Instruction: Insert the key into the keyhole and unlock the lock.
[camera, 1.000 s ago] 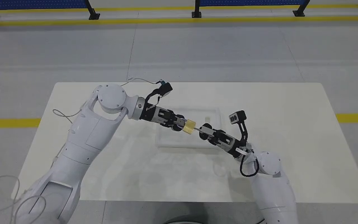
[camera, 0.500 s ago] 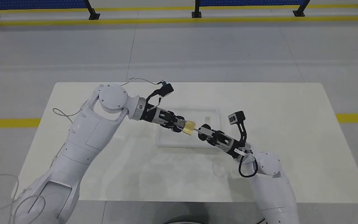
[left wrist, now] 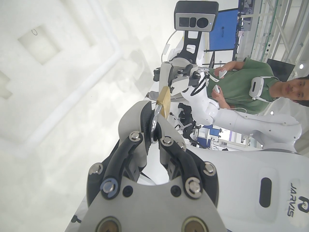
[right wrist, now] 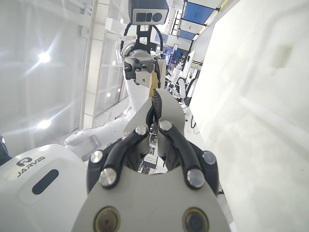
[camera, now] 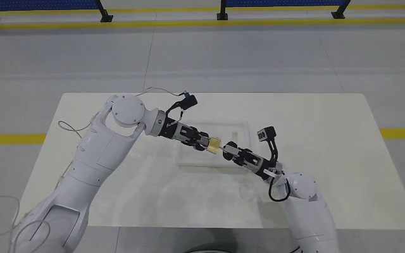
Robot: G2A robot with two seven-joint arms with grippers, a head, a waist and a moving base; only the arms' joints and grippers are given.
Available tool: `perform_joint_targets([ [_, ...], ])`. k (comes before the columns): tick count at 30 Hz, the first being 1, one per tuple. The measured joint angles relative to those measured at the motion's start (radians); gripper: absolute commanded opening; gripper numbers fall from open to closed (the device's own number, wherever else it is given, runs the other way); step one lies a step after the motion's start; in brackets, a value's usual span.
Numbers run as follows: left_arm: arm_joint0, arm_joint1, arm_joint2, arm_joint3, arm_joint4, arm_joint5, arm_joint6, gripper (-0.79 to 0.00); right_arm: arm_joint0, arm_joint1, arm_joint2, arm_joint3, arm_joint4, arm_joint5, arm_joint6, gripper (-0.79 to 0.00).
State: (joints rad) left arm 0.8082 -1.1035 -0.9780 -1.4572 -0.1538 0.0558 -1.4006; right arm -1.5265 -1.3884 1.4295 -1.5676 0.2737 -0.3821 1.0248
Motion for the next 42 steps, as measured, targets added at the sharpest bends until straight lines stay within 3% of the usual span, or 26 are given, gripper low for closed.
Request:
perform_joint_targets([
  [17, -0.003, 0.008, 0.012, -0.013, -0.006, 0.0, -0.007, -0.785, 0.012, 0.025, -0.02, 0.006, 0.027, 0.003, -0.012, -0.785],
  [19, -0.005, 0.009, 0.013, -0.013, -0.008, -0.001, -0.006, -0.785, 0.014, 0.027, -0.022, 0.007, 0.03, 0.004, -0.011, -0.76],
  [21, -0.007, 0.009, 0.015, -0.011, -0.009, -0.001, -0.005, -0.785, 0.015, 0.03, -0.025, 0.007, 0.034, 0.005, -0.011, -0.683],
  [23, -0.009, 0.01, 0.017, -0.01, -0.011, -0.001, -0.004, -0.785, 0.016, 0.033, -0.027, 0.007, 0.036, 0.005, -0.011, -0.668],
  [42, -0.011, 0.014, 0.024, 0.019, -0.028, -0.01, 0.026, -0.785, 0.019, 0.054, -0.048, 0.023, 0.072, 0.004, -0.053, -0.65],
])
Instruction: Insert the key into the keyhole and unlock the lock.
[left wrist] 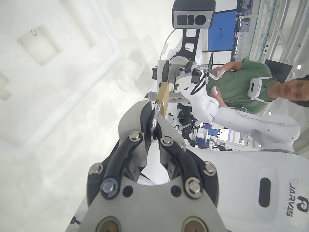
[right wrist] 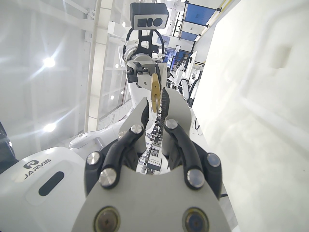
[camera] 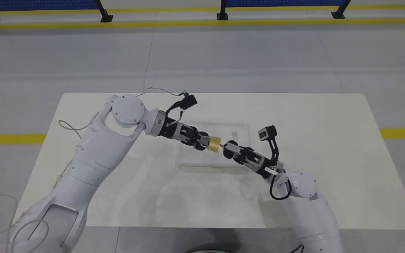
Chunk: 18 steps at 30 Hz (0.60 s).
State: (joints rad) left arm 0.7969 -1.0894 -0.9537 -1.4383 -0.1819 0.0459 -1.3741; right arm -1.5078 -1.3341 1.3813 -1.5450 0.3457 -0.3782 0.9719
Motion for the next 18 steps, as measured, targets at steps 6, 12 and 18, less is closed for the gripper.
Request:
perform_joint_targets([
  [6, 0.005, 0.004, -0.004, -0.004, -0.001, -0.001, 0.004, -0.785, 0.0, 0.007, -0.004, 0.007, 0.012, 0.0, -0.004, -0.69],
  [12, 0.007, 0.007, -0.005, -0.009, -0.002, 0.001, 0.007, -0.785, 0.0, 0.013, -0.012, 0.01, 0.014, 0.002, -0.008, -0.785],
  [18, 0.007, 0.009, -0.001, -0.022, 0.003, 0.004, 0.005, -0.785, 0.001, 0.019, -0.024, 0.006, 0.011, 0.001, -0.012, -0.785],
])
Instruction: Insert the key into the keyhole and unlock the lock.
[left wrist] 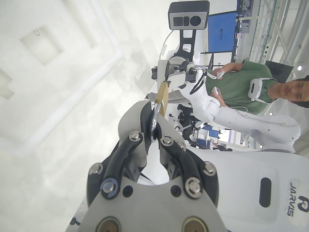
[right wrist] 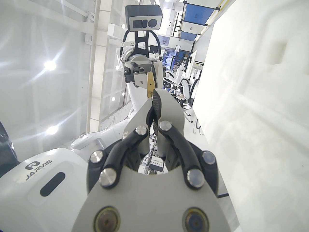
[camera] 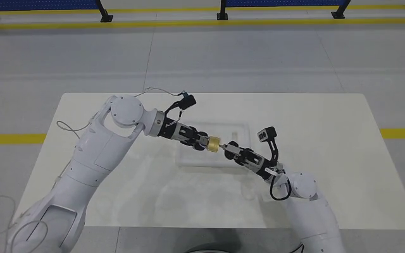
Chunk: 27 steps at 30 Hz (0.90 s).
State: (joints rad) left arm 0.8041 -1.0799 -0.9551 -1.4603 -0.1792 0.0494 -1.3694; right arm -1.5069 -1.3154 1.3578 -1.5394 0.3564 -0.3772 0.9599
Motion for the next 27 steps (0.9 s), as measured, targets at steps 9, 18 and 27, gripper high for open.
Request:
perform_joint_targets([
  [9, -0.002, 0.003, 0.01, -0.019, 0.008, 0.001, -0.008, -0.785, 0.001, 0.009, -0.015, -0.009, -0.014, -0.004, -0.007, -0.785],
  [18, -0.001, 0.007, 0.01, -0.022, 0.004, -0.001, -0.006, -0.785, 0.001, 0.018, -0.023, -0.015, -0.008, -0.005, -0.012, -0.708],
  [27, 0.0, 0.01, 0.011, -0.019, 0.005, 0.001, 0.002, -0.785, 0.001, 0.025, -0.032, -0.018, 0.006, -0.007, -0.022, -0.613],
])
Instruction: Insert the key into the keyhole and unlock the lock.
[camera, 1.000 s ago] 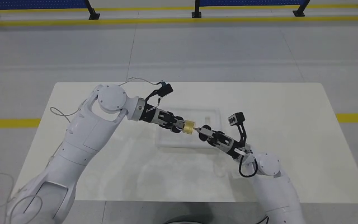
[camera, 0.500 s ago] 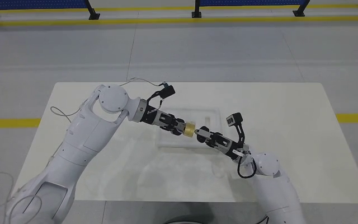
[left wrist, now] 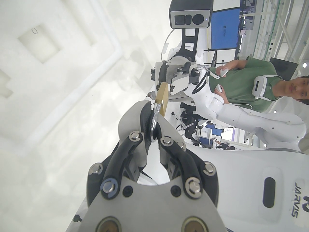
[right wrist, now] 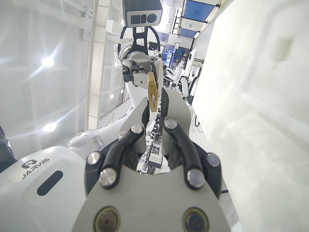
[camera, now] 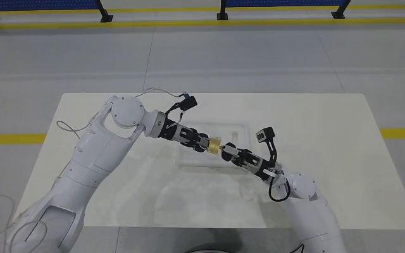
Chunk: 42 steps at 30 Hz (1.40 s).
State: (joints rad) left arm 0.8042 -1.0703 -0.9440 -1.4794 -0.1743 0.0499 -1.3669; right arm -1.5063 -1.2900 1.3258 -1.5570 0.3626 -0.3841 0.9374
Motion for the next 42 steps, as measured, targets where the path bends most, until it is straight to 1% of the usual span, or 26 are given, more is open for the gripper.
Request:
perform_joint_targets([
  [3, -0.001, 0.001, 0.002, 0.0, 0.002, 0.0, -0.003, -0.785, 0.001, 0.002, -0.004, 0.001, 0.005, -0.003, -0.002, -0.613],
  [7, -0.002, 0.002, 0.004, 0.0, 0.006, 0.0, -0.003, -0.785, 0.002, 0.005, -0.01, 0.005, 0.008, -0.005, -0.002, -0.65],
  [10, -0.003, 0.003, 0.005, -0.001, 0.007, -0.002, -0.005, -0.785, 0.004, 0.008, -0.012, 0.008, 0.009, -0.005, 0.004, -0.702],
  [12, -0.004, 0.004, 0.007, -0.002, 0.007, -0.003, -0.008, -0.785, 0.005, 0.01, -0.014, 0.009, 0.008, -0.003, 0.007, -0.785],
  [18, -0.008, 0.005, 0.01, -0.003, 0.009, -0.006, -0.009, -0.785, 0.006, 0.016, -0.022, 0.011, 0.01, 0.007, 0.015, -0.785],
  [24, -0.009, 0.008, 0.01, -0.006, 0.014, -0.012, -0.008, -0.785, 0.01, 0.021, -0.025, 0.008, 0.057, 0.049, 0.029, -0.785],
  [27, -0.008, 0.01, 0.01, -0.012, 0.016, -0.015, -0.015, -0.785, 0.014, 0.022, -0.029, 0.01, 0.097, 0.081, 0.036, -0.785],
  [38, -0.004, 0.017, 0.001, -0.035, 0.02, -0.02, -0.013, -0.785, 0.04, 0.026, -0.056, 0.021, 0.199, 0.266, 0.032, -0.785],
  [42, -0.005, 0.019, -0.001, -0.037, 0.02, -0.023, -0.018, -0.785, 0.043, 0.027, -0.06, 0.017, 0.229, 0.307, 0.033, -0.785],
])
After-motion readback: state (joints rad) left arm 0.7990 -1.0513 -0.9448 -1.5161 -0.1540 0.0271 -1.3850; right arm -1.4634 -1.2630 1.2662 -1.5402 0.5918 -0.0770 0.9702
